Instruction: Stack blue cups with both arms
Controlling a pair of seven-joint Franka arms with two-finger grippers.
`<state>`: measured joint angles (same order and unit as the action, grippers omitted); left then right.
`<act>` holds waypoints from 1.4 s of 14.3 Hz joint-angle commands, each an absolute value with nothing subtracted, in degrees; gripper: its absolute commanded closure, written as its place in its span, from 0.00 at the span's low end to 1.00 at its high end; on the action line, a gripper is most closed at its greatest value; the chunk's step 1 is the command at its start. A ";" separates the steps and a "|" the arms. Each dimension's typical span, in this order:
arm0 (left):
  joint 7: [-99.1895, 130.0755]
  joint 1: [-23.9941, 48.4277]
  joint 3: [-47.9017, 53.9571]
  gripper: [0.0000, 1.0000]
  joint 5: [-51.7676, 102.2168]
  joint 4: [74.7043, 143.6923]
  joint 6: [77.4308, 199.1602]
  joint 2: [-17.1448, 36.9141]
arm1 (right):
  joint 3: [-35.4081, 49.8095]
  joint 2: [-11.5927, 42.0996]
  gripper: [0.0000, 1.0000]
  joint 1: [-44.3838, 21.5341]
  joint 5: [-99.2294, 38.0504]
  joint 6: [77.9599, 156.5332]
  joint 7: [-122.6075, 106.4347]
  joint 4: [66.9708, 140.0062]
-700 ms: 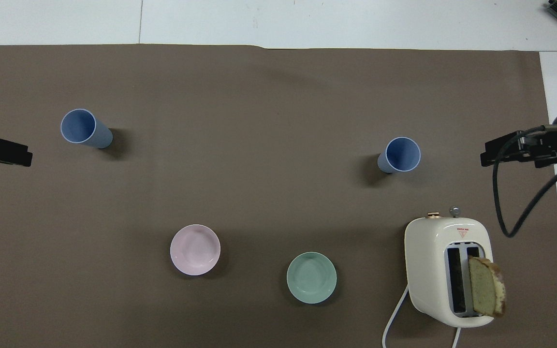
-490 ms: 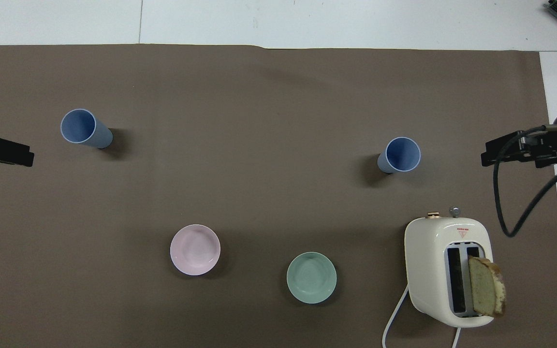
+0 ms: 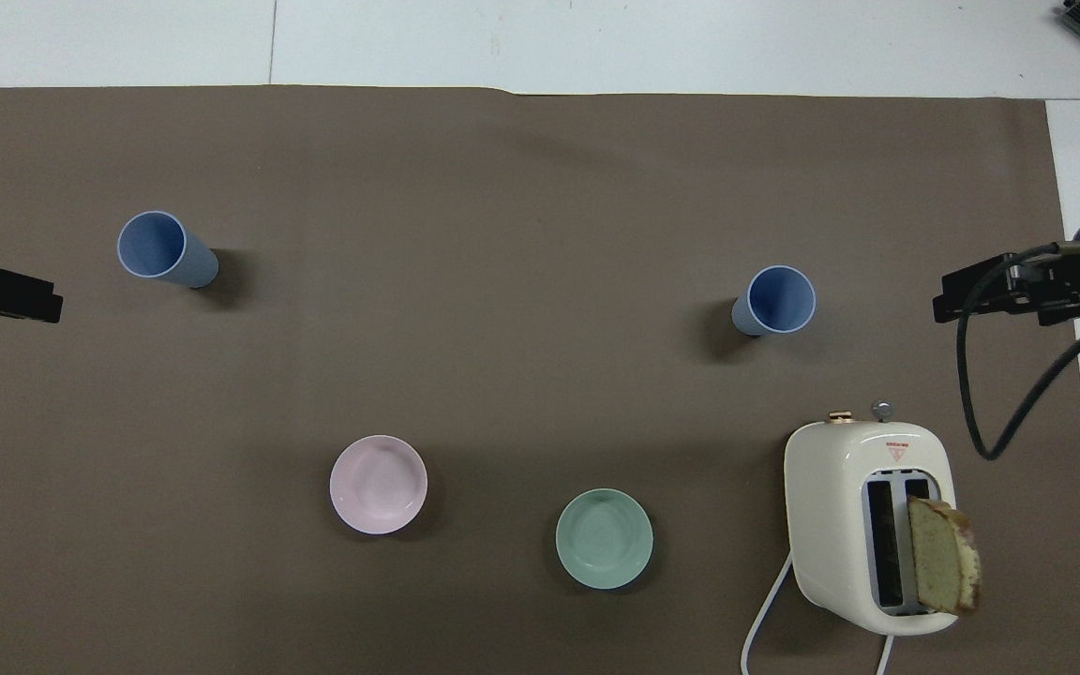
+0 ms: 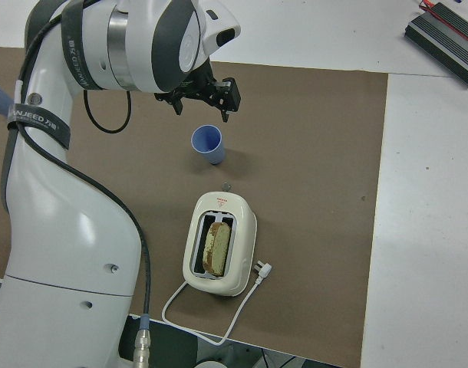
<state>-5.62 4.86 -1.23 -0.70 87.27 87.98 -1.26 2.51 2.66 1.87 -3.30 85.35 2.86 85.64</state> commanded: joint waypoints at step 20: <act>-5.98 4.39 -1.23 0.00 -1.05 86.66 91.84 -0.97 | 2.90 1.32 0.00 2.46 -3.25 86.57 3.52 87.45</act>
